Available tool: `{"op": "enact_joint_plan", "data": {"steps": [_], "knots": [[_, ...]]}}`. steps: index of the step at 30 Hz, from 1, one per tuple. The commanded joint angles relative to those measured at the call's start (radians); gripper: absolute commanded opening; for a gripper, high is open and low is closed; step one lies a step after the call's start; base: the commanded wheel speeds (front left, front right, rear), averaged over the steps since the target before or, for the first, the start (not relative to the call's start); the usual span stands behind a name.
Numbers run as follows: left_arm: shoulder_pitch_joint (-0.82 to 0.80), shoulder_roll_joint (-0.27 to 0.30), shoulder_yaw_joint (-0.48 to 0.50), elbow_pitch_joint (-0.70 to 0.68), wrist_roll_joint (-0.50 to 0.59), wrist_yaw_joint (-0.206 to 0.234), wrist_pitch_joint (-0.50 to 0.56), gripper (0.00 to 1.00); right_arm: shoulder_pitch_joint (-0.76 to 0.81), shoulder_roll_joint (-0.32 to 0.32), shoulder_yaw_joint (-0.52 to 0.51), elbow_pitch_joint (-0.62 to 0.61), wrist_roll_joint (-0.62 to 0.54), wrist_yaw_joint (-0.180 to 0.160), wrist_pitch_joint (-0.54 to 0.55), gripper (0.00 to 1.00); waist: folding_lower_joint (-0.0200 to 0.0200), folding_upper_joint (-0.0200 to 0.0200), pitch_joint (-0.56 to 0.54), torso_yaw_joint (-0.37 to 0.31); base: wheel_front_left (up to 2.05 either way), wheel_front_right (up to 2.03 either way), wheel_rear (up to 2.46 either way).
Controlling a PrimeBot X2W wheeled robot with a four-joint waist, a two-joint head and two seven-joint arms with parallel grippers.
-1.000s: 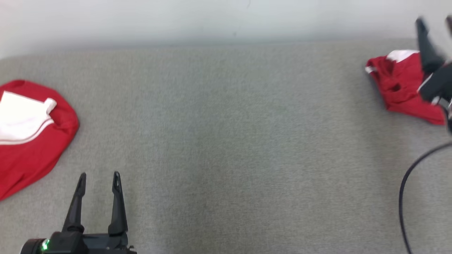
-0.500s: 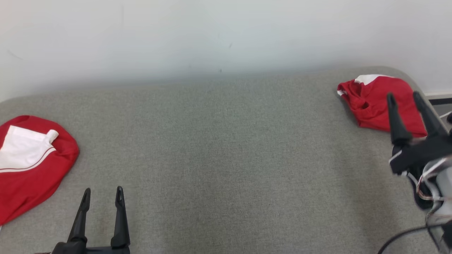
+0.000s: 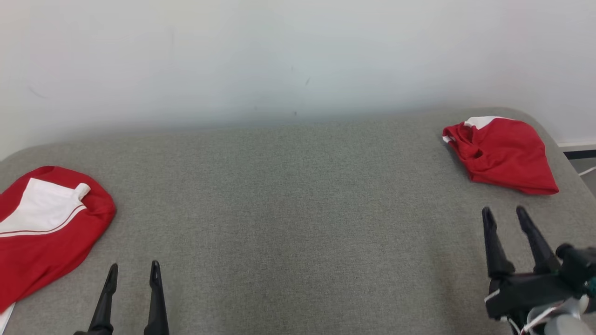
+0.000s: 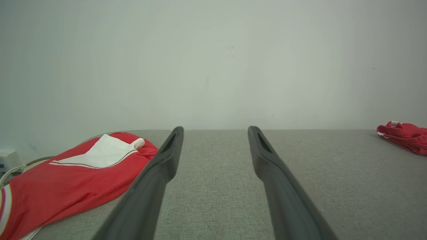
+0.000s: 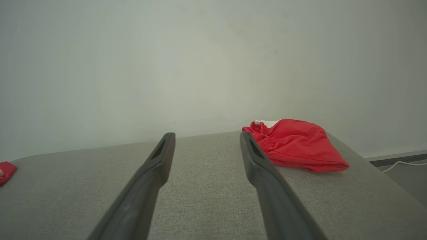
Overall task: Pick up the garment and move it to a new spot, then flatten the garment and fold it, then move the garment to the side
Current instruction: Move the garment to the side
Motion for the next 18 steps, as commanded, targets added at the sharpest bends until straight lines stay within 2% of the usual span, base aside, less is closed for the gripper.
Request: {"op": "enact_joint_plan", "data": {"steps": [1,10,18], "knots": [[0.021,-0.001,0.007,0.002,-0.01,0.001,-0.004,1.0,0.035,0.014,-0.012,-0.023,-0.028,-0.001,0.0,1.0,0.0,0.0002,-0.005,0.003,0.0,0.0,0.0],[0.036,0.003,0.011,0.028,0.013,-0.004,-0.004,1.0,0.152,0.082,-0.002,-0.12,-0.128,-0.001,0.0,1.0,0.0,0.0002,-0.023,0.0,0.0,0.0,0.0],[0.036,0.008,0.013,0.06,0.023,-0.003,-0.004,1.0,0.2,0.103,0.013,-0.11,-0.148,-0.001,0.0,1.0,0.0,0.0002,-0.027,0.009,0.0,0.0,0.0]]}}
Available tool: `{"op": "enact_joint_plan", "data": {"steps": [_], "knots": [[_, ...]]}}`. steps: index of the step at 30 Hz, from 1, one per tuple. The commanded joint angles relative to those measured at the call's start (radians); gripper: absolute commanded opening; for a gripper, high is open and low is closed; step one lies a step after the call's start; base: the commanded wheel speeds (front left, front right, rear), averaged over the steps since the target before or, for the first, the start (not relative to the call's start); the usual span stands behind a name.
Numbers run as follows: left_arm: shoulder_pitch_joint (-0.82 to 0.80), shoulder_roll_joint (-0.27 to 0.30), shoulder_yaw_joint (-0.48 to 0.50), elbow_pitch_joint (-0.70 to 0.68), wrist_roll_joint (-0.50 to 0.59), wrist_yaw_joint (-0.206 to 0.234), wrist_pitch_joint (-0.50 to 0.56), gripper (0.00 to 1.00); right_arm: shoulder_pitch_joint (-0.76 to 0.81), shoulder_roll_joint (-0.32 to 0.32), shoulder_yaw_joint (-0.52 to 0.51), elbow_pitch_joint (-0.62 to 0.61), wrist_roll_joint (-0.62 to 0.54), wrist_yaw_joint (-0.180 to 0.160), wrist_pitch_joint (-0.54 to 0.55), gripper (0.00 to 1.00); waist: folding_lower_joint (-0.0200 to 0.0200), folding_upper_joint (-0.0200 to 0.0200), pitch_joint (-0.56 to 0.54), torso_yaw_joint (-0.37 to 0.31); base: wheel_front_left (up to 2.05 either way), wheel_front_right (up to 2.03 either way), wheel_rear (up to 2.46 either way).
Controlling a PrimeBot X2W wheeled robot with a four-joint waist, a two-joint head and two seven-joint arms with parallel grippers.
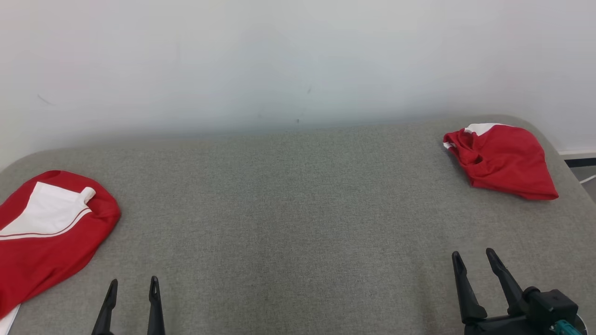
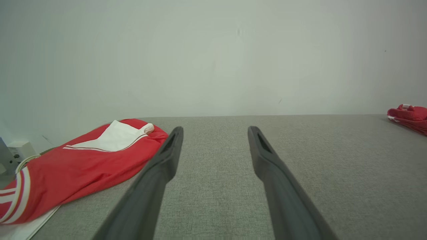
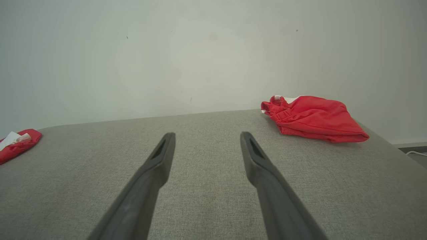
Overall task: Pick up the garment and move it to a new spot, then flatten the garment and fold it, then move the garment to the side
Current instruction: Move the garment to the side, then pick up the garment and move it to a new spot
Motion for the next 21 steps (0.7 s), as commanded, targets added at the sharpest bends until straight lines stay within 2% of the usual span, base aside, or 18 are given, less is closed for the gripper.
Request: {"op": "enact_joint_plan", "data": {"steps": [1,21], "knots": [[0.013,0.006,0.005,0.01,-0.003,-0.005,-0.004,1.0,0.009,0.007,0.002,0.002,-0.005,-0.001,0.0,1.0,0.0,0.0,-0.001,0.002,0.0,0.0,0.0],[0.039,0.008,0.016,0.034,-0.027,0.009,-0.004,1.0,0.002,0.003,-0.005,0.013,-0.023,-0.001,0.0,1.0,0.0,0.0,-0.003,0.024,0.0,0.0,0.0]]}}
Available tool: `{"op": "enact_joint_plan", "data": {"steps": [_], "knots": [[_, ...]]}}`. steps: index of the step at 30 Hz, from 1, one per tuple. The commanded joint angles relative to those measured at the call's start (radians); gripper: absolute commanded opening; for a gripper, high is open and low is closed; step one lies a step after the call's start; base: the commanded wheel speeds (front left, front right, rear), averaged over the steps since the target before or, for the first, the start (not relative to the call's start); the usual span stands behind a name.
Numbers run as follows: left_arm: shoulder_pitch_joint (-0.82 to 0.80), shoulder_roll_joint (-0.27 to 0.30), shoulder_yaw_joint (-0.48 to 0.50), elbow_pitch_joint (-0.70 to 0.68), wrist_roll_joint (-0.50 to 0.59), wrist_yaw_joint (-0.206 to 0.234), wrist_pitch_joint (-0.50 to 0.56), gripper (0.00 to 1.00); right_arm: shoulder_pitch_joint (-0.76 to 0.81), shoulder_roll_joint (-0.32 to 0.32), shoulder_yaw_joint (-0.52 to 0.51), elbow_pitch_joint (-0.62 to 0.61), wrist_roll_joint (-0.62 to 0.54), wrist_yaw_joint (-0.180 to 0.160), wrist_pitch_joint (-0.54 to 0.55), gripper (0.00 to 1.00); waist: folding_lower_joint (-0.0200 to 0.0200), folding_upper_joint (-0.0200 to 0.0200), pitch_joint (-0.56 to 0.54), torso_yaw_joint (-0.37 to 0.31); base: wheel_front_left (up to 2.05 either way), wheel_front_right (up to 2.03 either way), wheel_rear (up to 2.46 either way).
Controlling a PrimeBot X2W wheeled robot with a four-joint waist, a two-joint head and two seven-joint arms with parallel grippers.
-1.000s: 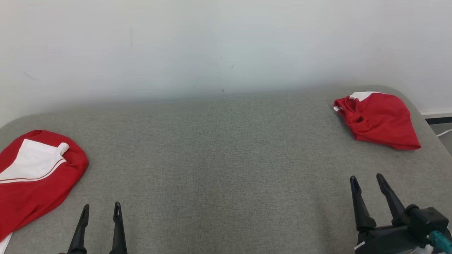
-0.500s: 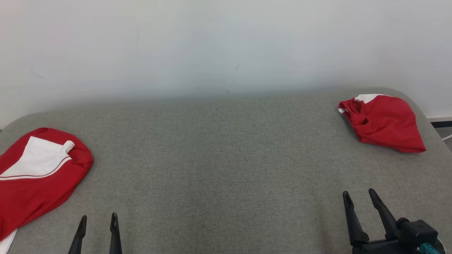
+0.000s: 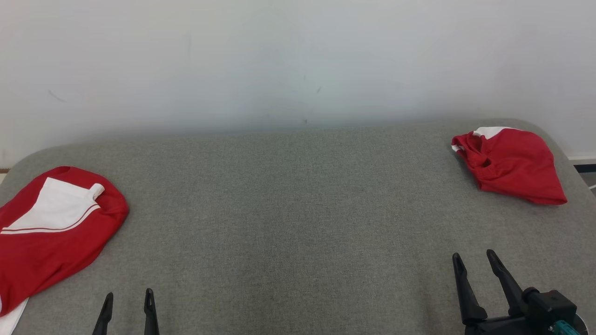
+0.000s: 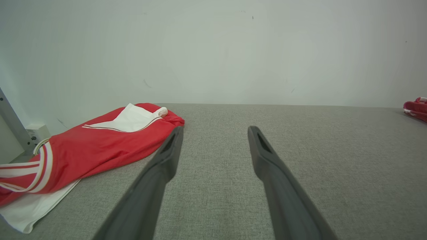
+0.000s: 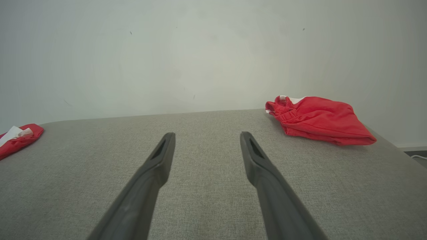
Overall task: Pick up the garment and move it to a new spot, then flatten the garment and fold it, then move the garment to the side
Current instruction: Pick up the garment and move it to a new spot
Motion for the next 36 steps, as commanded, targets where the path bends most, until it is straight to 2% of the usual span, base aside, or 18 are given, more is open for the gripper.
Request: {"op": "enact_joint_plan", "data": {"steps": [1,10,17,24,36], "knots": [[0.014,0.003,0.002,-0.004,-0.008,0.002,-0.004,1.0,-0.002,-0.004,0.002,0.001,-0.003,-0.001,0.0,1.0,0.0,0.0,0.0,0.0,0.0,0.0,0.0],[-0.001,0.007,0.002,0.01,-0.015,-0.005,-0.004,1.0,-0.004,-0.004,0.004,0.0,-0.005,-0.001,0.001,1.0,0.0,0.0,-0.006,0.008,0.0,0.0,0.0],[-0.022,0.022,0.009,0.02,-0.015,-0.014,-0.004,1.0,0.011,-0.008,0.004,-0.001,0.01,-0.001,0.002,1.0,0.0,0.0,-0.013,0.045,0.0,0.0,0.0],[-0.039,0.038,0.012,0.009,-0.008,-0.008,-0.003,1.0,0.023,0.0,0.006,0.007,0.017,-0.001,0.004,1.0,0.0,0.0,-0.022,0.113,0.0,0.0,0.0],[-0.039,0.059,0.018,0.005,-0.015,0.002,0.025,1.0,0.017,0.014,0.004,0.026,0.027,-0.001,0.002,1.0,0.0,0.0,-0.028,0.272,0.0,0.0,0.0]]}}
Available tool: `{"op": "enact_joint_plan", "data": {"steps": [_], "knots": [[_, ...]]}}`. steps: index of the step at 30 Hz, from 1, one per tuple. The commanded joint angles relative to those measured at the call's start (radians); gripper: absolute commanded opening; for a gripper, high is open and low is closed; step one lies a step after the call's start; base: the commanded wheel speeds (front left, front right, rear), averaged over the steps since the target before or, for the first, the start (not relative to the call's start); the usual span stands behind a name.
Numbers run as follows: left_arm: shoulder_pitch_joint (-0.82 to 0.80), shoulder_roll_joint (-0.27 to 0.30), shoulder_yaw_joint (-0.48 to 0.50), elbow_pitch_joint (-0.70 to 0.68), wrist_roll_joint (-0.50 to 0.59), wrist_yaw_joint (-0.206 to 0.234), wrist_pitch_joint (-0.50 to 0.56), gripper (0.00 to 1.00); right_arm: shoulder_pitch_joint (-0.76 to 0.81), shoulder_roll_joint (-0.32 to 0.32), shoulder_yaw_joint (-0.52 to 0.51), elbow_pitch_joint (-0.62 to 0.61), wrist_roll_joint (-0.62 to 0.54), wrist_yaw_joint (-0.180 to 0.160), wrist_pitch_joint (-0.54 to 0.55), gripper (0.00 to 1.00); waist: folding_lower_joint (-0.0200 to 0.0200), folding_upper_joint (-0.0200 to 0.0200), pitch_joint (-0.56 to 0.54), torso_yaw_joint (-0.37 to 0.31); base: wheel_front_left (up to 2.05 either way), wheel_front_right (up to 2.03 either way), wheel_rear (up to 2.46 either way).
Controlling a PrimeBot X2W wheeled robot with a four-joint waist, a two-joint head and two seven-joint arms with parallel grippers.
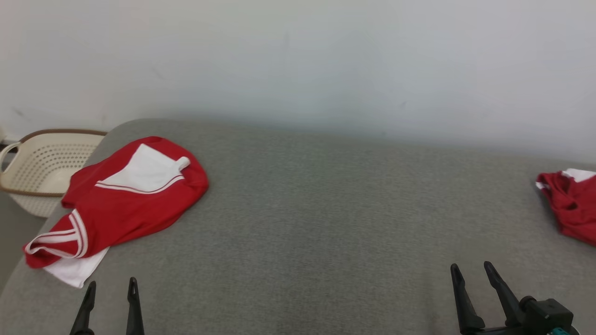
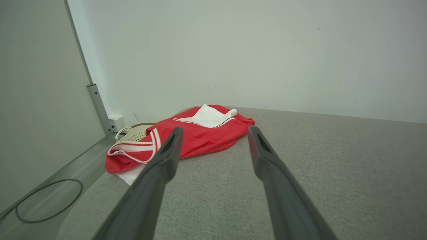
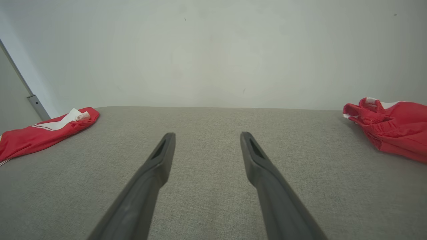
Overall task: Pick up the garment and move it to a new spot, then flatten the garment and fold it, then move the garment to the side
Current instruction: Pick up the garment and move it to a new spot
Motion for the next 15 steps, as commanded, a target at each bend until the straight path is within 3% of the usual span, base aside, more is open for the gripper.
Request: {"op": "enact_joint_plan", "data": {"steps": [1,15], "knots": [[0.002,0.006,0.004,0.001,-0.004,0.003,0.002,1.0,-0.006,0.002,0.002,0.004,0.005,-0.001,-0.004,1.0,0.0,0.0,-0.002,0.06,0.0,0.0,0.0],[0.021,0.014,0.01,-0.01,-0.006,0.034,0.037,1.0,-0.014,0.009,0.02,0.01,0.009,-0.001,-0.006,1.0,0.0,0.0,0.004,0.188,0.0,0.0,0.0]]}}
